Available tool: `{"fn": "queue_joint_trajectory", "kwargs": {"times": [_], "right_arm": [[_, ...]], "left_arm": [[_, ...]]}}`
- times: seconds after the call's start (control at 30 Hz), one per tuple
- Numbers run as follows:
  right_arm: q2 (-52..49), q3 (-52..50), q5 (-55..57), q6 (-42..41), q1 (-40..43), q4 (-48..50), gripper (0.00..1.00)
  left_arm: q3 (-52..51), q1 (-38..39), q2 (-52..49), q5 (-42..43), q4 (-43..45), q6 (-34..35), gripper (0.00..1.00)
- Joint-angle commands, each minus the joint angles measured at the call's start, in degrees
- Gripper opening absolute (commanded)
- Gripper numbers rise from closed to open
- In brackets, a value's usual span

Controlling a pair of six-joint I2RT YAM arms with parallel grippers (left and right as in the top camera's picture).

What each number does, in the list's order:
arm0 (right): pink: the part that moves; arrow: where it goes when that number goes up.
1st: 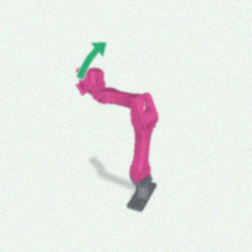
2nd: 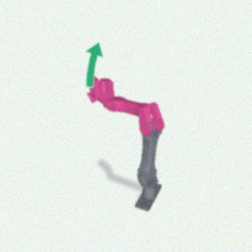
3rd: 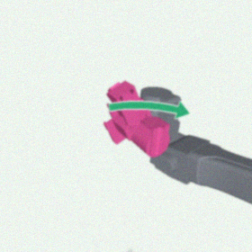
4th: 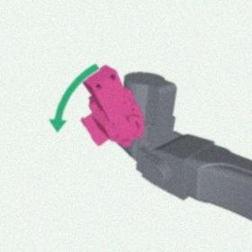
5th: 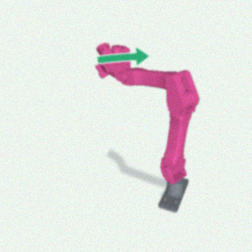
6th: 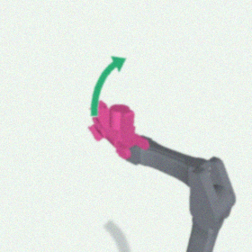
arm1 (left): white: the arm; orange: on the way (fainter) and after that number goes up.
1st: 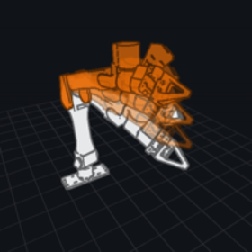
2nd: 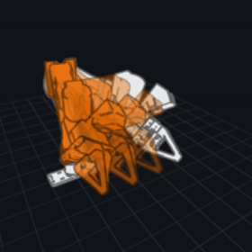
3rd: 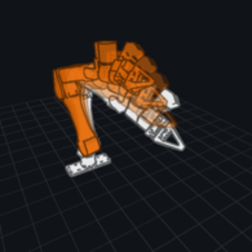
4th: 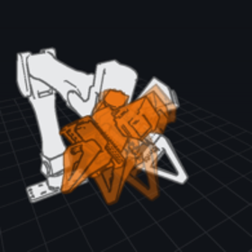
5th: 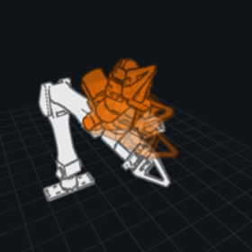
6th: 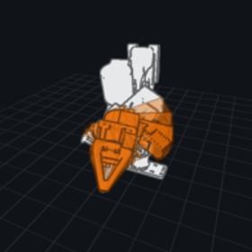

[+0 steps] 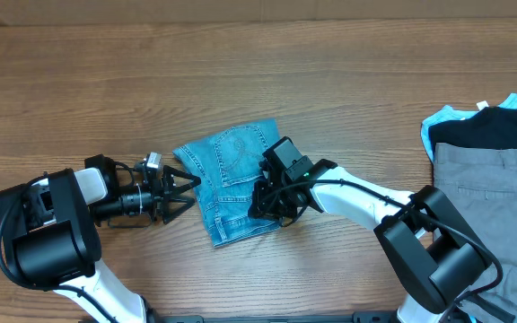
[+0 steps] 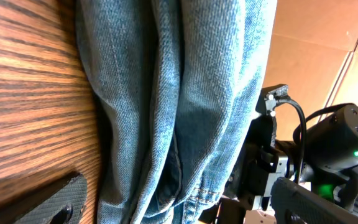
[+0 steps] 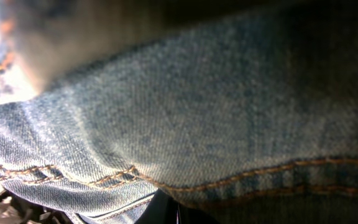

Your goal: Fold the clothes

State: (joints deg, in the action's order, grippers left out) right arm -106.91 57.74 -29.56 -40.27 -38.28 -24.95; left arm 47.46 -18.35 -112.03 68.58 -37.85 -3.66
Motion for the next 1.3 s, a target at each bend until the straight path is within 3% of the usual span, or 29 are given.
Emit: {"fn": "queue_joint_trajectory", "kwargs": {"times": [0.0, 0.2, 0.37, 0.53, 0.8, 0.87, 0.93, 0.97, 1.1, 1.27], "right_arm": [[-2.27, -1.73, 3.93, -1.33, 0.92, -0.96, 0.04], [-2.27, -1.75, 3.93, -1.33, 0.92, -1.01, 0.04], [-2.27, -1.75, 3.96, -1.33, 0.92, -0.98, 0.04], [-2.27, -1.75, 3.96, -1.31, 0.92, -1.05, 0.04], [2.49, -1.31, 4.11, 0.24, 1.44, -2.73, 0.04], [5.7, -0.44, 4.57, 1.51, 2.14, -5.27, 0.04], [10.1, 1.03, 6.1, 3.43, 3.19, -9.25, 0.04], [12.0, 1.73, 7.04, 4.5, 3.74, -11.17, 0.04], [19.69, 5.09, 11.82, 7.67, 6.71, -20.06, 0.04], [27.52, 6.84, 15.47, 9.05, 10.82, -27.06, 0.04]], "left_arm": [[-0.81, 2.73, -2.16, -10.25, 3.1, -2.45, 1.0], [-0.81, 10.34, -2.16, -17.99, 11.5, 7.65, 1.0], [-0.81, 17.53, -2.16, -22.58, 16.87, 20.98, 0.98], [-0.81, 19.65, -2.16, -24.04, 16.0, 26.53, 0.56], [-0.59, 17.62, -2.16, -21.07, 17.88, 25.55, 0.3], [0.52, 16.57, -2.16, -16.26, 18.62, 23.89, 0.32], [2.91, 15.26, -2.16, -10.82, 18.34, 22.45, 0.42], [4.46, 14.47, -2.16, -8.28, 17.75, 21.88, 0.38], [12.5, 12.02, -2.08, -2.91, 13.22, 20.94, 0.04], [22.73, 10.75, -1.68, -1.01, 11.52, 23.63, 0.04]]}}
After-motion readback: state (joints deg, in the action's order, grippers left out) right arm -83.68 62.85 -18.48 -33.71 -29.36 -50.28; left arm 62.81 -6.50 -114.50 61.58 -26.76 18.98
